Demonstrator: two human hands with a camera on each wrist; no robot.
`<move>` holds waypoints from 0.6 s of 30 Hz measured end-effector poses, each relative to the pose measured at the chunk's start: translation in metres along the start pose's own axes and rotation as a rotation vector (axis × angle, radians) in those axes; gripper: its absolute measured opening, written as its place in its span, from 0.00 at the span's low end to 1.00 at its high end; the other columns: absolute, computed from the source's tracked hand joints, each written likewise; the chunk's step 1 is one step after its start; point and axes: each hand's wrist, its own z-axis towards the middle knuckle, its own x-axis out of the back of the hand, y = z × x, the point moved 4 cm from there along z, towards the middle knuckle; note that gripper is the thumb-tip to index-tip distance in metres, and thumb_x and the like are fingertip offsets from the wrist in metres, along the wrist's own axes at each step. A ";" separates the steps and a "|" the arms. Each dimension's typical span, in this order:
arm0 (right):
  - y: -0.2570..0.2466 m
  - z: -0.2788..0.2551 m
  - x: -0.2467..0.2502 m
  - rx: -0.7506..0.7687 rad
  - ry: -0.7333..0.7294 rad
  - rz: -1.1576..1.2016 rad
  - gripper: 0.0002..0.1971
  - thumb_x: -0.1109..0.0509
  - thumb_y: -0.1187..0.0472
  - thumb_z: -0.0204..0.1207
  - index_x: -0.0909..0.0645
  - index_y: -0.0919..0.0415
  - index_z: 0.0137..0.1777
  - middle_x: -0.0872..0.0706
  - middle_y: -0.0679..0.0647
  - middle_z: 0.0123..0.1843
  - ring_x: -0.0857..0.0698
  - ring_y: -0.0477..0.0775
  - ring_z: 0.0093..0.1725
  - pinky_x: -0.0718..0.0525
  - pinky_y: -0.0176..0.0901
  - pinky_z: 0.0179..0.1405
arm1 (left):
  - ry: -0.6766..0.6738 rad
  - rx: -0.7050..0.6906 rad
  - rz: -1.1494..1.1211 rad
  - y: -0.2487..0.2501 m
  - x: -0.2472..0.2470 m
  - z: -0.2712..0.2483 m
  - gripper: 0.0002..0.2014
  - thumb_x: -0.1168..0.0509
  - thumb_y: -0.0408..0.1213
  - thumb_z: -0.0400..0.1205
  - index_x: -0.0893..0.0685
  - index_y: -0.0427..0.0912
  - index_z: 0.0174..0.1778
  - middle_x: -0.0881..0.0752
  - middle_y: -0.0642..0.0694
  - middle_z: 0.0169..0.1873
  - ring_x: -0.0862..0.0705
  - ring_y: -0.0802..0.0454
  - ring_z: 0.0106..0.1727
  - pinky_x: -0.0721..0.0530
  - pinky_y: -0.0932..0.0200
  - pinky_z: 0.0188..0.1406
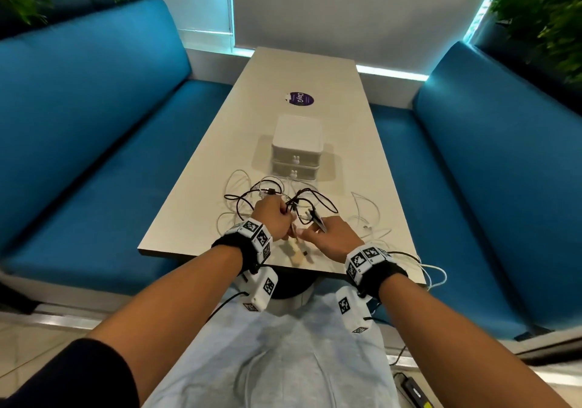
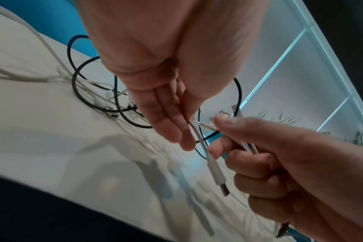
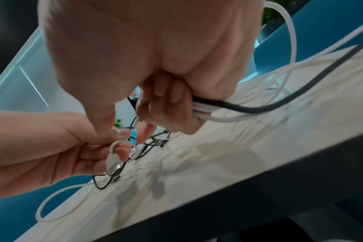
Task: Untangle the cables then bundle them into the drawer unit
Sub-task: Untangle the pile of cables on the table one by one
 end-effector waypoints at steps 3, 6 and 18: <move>0.003 -0.001 -0.002 0.035 -0.084 -0.031 0.12 0.26 0.47 0.71 0.13 0.53 0.32 0.13 0.50 0.31 0.18 0.49 0.33 0.25 0.42 0.34 | 0.036 0.023 -0.065 -0.001 -0.003 0.001 0.10 0.28 0.35 0.80 0.19 0.34 0.37 0.10 0.36 0.31 0.09 0.41 0.30 0.09 0.39 0.33; 0.008 0.002 -0.003 0.023 -0.101 -0.049 0.13 0.28 0.53 0.75 0.17 0.56 0.30 0.17 0.51 0.28 0.21 0.49 0.30 0.28 0.41 0.30 | 0.011 0.040 -0.142 0.005 -0.003 -0.005 0.08 0.33 0.29 0.83 0.23 0.35 0.39 0.10 0.35 0.34 0.09 0.39 0.31 0.09 0.38 0.33; 0.051 0.017 0.032 -0.190 0.040 -0.080 0.13 0.26 0.50 0.73 0.18 0.61 0.39 0.17 0.54 0.34 0.17 0.57 0.38 0.26 0.41 0.34 | -0.051 -0.098 1.220 -0.003 0.037 -0.016 0.14 0.39 0.36 0.82 0.21 0.42 0.63 0.14 0.45 0.56 0.13 0.43 0.57 0.20 0.54 0.48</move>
